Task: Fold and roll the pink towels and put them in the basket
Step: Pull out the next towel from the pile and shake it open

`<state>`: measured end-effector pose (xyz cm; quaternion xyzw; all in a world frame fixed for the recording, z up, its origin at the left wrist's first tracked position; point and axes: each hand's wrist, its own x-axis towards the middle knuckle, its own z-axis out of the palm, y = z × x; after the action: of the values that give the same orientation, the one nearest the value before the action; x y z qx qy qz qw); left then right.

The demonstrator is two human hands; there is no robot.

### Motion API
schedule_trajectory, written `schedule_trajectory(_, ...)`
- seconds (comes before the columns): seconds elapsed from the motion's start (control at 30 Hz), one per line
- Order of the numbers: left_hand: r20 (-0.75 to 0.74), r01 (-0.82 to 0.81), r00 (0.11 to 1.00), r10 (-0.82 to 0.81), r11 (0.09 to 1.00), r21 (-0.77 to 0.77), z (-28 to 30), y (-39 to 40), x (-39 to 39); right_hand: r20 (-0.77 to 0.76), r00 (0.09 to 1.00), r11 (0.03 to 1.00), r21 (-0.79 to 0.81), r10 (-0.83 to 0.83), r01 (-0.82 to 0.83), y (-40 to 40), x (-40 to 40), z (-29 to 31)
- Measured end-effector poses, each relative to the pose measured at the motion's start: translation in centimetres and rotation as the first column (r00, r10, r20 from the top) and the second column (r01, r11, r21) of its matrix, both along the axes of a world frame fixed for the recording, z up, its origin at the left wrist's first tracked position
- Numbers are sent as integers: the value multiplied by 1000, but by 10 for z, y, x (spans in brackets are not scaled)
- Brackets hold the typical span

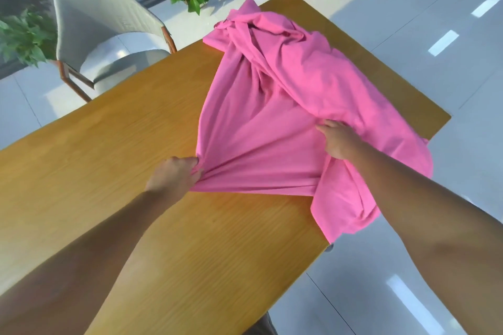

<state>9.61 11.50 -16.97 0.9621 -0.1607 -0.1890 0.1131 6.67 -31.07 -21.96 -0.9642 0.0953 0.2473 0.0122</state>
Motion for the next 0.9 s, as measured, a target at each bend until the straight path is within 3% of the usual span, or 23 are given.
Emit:
schedule_trajectory(0.1,-4,219,972,-237,892,396,2,36,-2,9,999,999,-20,40,-40,3,-4,-1)
schedule_trajectory(0.2,59,193,967,-249,862,469,5,53,2,34,998,997,-56,61,-59,15,-12,0)
schedule_trajectory(0.3,160,94,973,-167,918,385,6,47,0,49,997,992,-113,58,-52,37,-24,0)
schedule_trajectory(0.4,245,101,951,-186,941,323,9,20,-11,19,1000,988,-156,10,-7,64,-41,3)
schedule_trajectory(0.53,101,184,976,-194,978,103,11,-34,-28,-27,992,976,-184,-119,112,82,-60,3)
schedule_trajectory(0.67,-30,160,986,-162,986,-55,3,-90,-37,-73,987,968,-217,-145,126,78,-51,-2)
schedule_trajectory(0.9,-113,188,974,-195,980,-70,-31,-193,-29,40,999,982,-187,34,-26,23,-39,-21)
